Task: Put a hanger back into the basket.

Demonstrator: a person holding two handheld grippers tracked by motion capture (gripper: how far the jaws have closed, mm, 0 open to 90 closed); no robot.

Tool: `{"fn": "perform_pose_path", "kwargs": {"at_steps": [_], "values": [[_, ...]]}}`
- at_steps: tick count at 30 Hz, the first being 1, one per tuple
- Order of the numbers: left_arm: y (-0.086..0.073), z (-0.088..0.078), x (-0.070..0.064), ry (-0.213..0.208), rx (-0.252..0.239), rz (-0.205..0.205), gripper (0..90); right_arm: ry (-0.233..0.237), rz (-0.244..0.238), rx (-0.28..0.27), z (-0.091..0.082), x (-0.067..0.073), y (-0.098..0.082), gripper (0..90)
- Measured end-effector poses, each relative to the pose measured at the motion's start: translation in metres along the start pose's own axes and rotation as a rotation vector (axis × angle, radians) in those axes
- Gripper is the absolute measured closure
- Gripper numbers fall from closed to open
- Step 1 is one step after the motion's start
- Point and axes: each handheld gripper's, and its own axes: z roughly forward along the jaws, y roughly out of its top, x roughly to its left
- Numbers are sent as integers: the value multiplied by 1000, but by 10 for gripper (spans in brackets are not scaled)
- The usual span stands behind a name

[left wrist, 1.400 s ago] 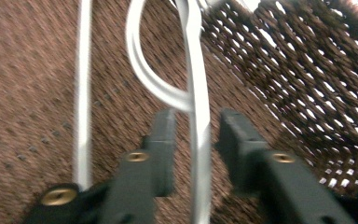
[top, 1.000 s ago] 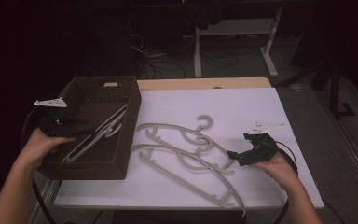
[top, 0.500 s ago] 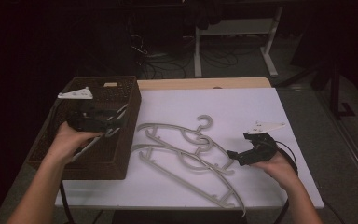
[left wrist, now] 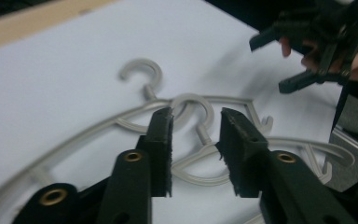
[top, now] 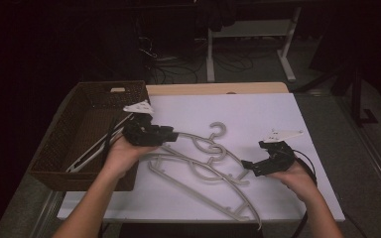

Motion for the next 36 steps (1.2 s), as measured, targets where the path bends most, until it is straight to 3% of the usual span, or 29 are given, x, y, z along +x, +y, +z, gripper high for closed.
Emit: {"fn": "perform_pose_path", "kwargs": {"at_steps": [6, 7, 8, 10, 14, 17, 18, 20, 27, 36], "values": [[-20, 42, -2, -13, 111, -33, 870, 1, 0, 0, 0, 0, 0, 10], [-20, 42, -2, -13, 111, -33, 898, 1, 0, 0, 0, 0, 0, 10], [-34, 59, 0, 27, 170, -53, 899, 2, 0, 0, 0, 0, 0, 10], [-46, 70, 3, 51, 205, -81, 900, 2, -1, 1, 0, 0, 0, 10], [-68, 88, 9, 92, 259, -121, 900, 2, -4, 2, 1, 0, 0, 10], [-75, 93, 12, 110, 275, -132, 900, 2, -4, 3, 1, 0, 0, 10], [-77, 93, 16, 94, 251, -158, 900, 1, -1, 3, 1, 0, 0, 10], [-76, 93, 16, 125, 244, -143, 900, 1, -2, 2, 1, 0, 0, 10], [-73, 98, 16, 139, 206, -137, 900, 2, -5, 5, 2, -1, 0, 10], [-50, 109, 18, 145, 181, -102, 900, 2, -1, 5, 1, -1, 0, 10]]}}
